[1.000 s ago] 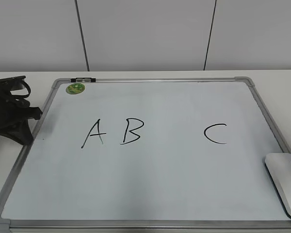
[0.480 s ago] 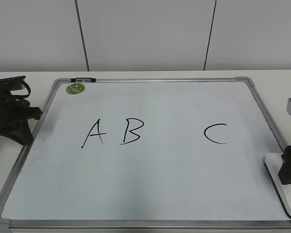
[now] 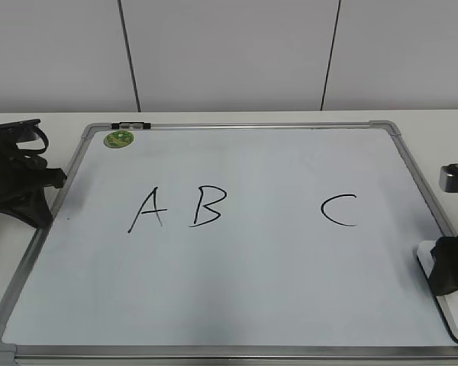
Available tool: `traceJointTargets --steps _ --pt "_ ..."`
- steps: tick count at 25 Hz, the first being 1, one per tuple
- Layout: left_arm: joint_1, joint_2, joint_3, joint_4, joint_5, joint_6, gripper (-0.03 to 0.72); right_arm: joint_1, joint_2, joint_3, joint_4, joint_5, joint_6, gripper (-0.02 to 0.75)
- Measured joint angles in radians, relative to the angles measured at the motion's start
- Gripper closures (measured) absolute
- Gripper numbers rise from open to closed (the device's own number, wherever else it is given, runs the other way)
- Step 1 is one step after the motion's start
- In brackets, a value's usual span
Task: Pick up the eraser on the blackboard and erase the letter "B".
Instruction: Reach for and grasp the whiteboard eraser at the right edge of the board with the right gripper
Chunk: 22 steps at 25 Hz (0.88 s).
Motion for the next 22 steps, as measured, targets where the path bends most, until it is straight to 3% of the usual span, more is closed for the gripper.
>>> traceJointTargets --steps 12,22 --pt "0.0 0.0 0.0 0.0 0.0 0.0 0.678 0.0 0.033 -0.002 0.007 -0.012 0.0 0.192" --pt "0.0 0.0 0.0 0.0 0.0 0.0 0.678 0.0 0.031 -0.005 0.007 -0.009 0.0 0.193"
